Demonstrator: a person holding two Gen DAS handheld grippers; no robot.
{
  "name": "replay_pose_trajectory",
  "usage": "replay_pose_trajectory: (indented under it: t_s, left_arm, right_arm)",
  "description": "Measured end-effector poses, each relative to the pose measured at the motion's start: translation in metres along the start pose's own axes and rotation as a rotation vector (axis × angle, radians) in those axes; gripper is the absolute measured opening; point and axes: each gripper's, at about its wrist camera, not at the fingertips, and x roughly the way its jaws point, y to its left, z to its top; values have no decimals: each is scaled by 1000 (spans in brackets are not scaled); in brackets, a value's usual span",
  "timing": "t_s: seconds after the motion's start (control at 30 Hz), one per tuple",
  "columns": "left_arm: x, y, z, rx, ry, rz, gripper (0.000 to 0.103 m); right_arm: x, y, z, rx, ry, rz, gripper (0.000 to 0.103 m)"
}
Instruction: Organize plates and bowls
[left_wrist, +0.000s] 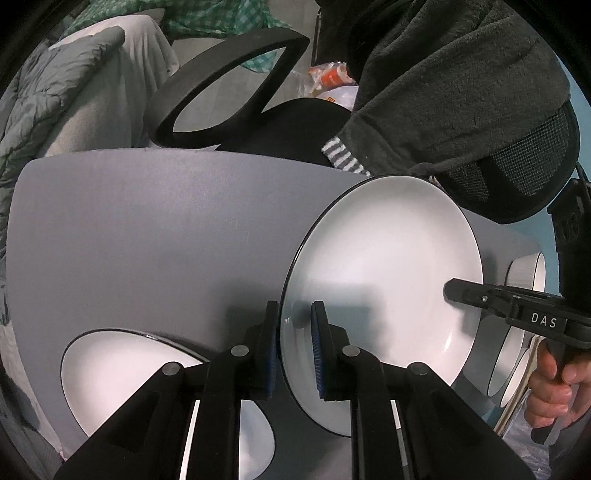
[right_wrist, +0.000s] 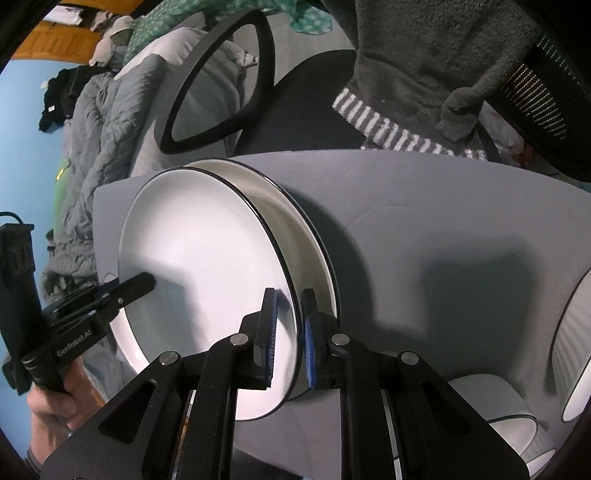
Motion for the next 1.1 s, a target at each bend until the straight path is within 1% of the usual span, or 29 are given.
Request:
replay_pose_trajectory:
  t_s: [0.1, 0.23, 0.27, 0.3, 0.33, 0.4, 0.47, 0.57, 0.67, 0.73, 0.77, 0.87, 0.9, 0.97, 1.0, 1.03, 1.1]
  left_arm:
    - [1, -1, 1, 14, 1, 9, 16]
    - [1, -6, 0, 39, 9, 46, 20]
    - [2, -8, -1, 44, 13, 63, 20]
    - [3, -8, -2, 48, 16, 73, 21]
    - [3, -9, -3, 50, 17, 79, 23]
    - [1, -9, -5, 49, 8, 88, 27]
    - [-2, -9, -7, 42, -5, 90, 27]
    - [-4, -7, -9, 27, -8, 83, 29]
    - [-10, -6, -12, 18, -21, 85, 33]
    - [-15, -7, -14, 16, -34, 83, 39]
    - [-18, -7, -15, 14, -43, 85, 40]
    - [-26, -9, -18, 11, -64, 84, 42]
    - [-28, -9, -19, 11, -71, 85, 45]
    - [-35, -10, -23, 13, -90, 88, 48]
    - [-36, -11, -25, 15, -94, 90, 53]
    - [-38, -12, -26, 17, -99, 90, 55]
    - [-42, -13, -31, 23, -106, 89, 56]
  right_arm:
    - [1, 4, 2, -11, 19, -26, 17]
    - [0, 10, 4, -17, 16, -103, 18]
    - [-2, 12, 5, -16, 14, -115, 27]
    - [-3, 13, 6, -12, 19, -99, 35]
    - [-4, 13, 7, -6, 25, -93, 37]
    - [-2, 16, 8, -14, 40, -115, 38]
    - [0, 18, 8, -21, 56, -132, 40]
    - [2, 20, 8, 4, 76, -158, 42]
    - [2, 22, 7, 18, 81, -187, 42]
    - [2, 25, 6, 21, 80, -206, 43]
    - [1, 27, 4, 18, 79, -213, 45]
    - [0, 30, 1, 24, 63, -198, 56]
    - [0, 30, -1, 29, 54, -190, 58]
    - [-2, 30, -3, 33, 35, -186, 59]
    - [-3, 30, -4, 36, 29, -186, 60]
    - [-4, 31, -6, 38, 20, -190, 60]
    - [-4, 32, -8, 36, 9, -198, 60]
